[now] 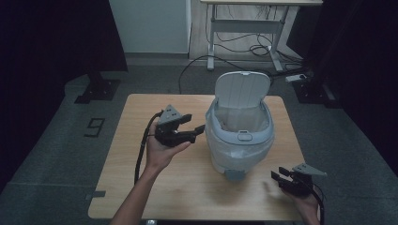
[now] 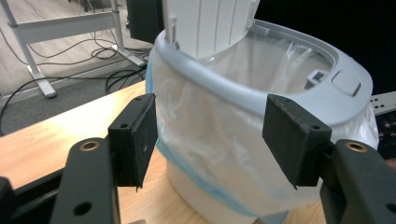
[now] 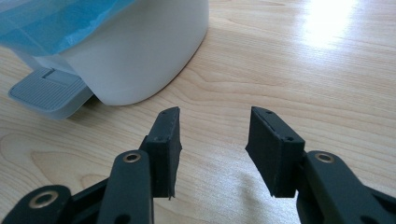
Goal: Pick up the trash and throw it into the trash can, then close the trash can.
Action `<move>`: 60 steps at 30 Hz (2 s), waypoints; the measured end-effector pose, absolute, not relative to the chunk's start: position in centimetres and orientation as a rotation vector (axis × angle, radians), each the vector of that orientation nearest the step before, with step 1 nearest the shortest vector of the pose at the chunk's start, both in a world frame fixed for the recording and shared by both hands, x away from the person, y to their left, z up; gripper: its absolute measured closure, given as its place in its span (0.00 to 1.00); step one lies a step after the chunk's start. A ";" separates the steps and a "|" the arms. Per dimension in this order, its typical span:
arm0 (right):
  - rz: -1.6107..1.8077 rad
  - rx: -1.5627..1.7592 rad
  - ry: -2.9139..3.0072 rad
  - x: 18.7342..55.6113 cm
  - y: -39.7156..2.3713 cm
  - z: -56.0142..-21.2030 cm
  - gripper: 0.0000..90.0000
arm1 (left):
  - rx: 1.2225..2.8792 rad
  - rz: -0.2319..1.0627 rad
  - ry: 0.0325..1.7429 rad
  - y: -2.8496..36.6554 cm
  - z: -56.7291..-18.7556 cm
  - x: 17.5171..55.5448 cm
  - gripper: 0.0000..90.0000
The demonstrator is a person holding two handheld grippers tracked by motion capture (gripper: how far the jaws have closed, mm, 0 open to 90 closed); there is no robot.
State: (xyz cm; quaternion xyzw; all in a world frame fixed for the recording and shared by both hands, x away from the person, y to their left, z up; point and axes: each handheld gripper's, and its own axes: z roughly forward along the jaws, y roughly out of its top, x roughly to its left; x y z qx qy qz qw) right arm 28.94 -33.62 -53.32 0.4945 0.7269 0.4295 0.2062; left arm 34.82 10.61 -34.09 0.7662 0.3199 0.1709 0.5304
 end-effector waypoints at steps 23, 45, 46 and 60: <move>1.198 1.357 2.029 29.0 -32.9 -53.3 0.53 | 1.872 0.454 0.838 15.8 -41.5 29.9 0.39; 1.346 1.319 1.953 29.4 -33.5 -48.6 0.44 | 1.908 0.412 0.872 16.3 -44.9 30.0 0.38; 1.358 1.319 1.947 29.5 -33.6 -48.3 0.44 | 1.908 0.412 0.872 16.3 -44.9 30.0 0.38; 1.453 1.273 1.928 30.6 -34.1 -42.3 0.44 | 1.929 0.388 0.899 16.5 -46.1 30.1 0.38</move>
